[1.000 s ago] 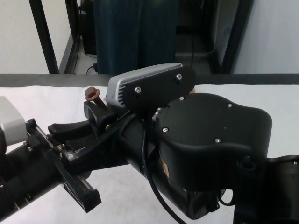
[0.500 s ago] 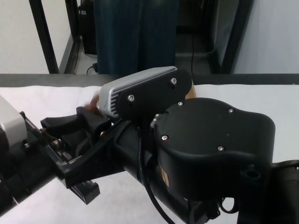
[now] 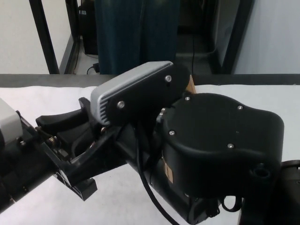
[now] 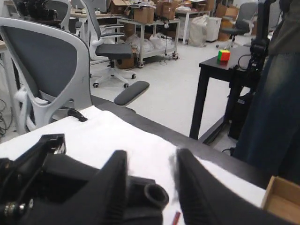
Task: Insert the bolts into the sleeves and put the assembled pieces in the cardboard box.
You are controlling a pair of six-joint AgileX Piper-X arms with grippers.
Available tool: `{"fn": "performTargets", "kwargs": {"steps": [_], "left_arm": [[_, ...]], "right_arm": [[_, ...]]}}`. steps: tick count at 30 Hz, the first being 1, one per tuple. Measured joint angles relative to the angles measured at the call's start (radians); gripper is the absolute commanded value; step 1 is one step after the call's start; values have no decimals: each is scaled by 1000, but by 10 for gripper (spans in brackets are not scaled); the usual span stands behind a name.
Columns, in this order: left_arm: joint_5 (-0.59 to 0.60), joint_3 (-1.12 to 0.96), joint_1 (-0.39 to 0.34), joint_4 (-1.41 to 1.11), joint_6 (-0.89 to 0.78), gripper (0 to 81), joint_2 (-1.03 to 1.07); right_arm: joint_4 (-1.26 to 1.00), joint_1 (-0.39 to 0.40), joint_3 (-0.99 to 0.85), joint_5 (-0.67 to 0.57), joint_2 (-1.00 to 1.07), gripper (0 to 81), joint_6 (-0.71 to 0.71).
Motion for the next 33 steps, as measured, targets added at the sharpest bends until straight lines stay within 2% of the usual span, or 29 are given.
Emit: {"fn": "performTargets", "kwargs": {"steps": [5, 7, 12, 14, 15, 17, 18, 21, 25, 33], "left_arm": [[0, 0, 0, 0, 0, 8, 0], [-38, -2, 0, 14, 0, 8, 0], [-167, -2, 51, 107, 2, 8, 0], [-186, -2, 98, 155, -19, 8, 0], [-192, -2, 120, 179, -29, 8, 0], [-199, -2, 177, 230, -54, 8, 0], [-199, -2, 229, 252, -63, 8, 0], [-187, -7, 274, 339, -76, 8, 0], [-102, -66, 327, 560, -85, 8, 10], [-23, -205, 332, 727, -99, 8, 125]], "right_arm": [[0, 0, 0, 52, 0, 333, -107], [0, -12, 0, 73, -1, 333, -129], [2, -104, 0, 57, -1, 333, -134], [25, -191, 0, 1, -1, 333, -134], [27, -191, 0, 1, -1, 333, -134], [81, -270, 0, -80, -1, 333, -134], [103, -295, 0, -112, -1, 333, -134], [203, -405, -3, -239, -1, 333, -134], [343, -462, -34, -324, -1, 333, -72], [492, -488, -54, -461, 5, 333, 30]]}}
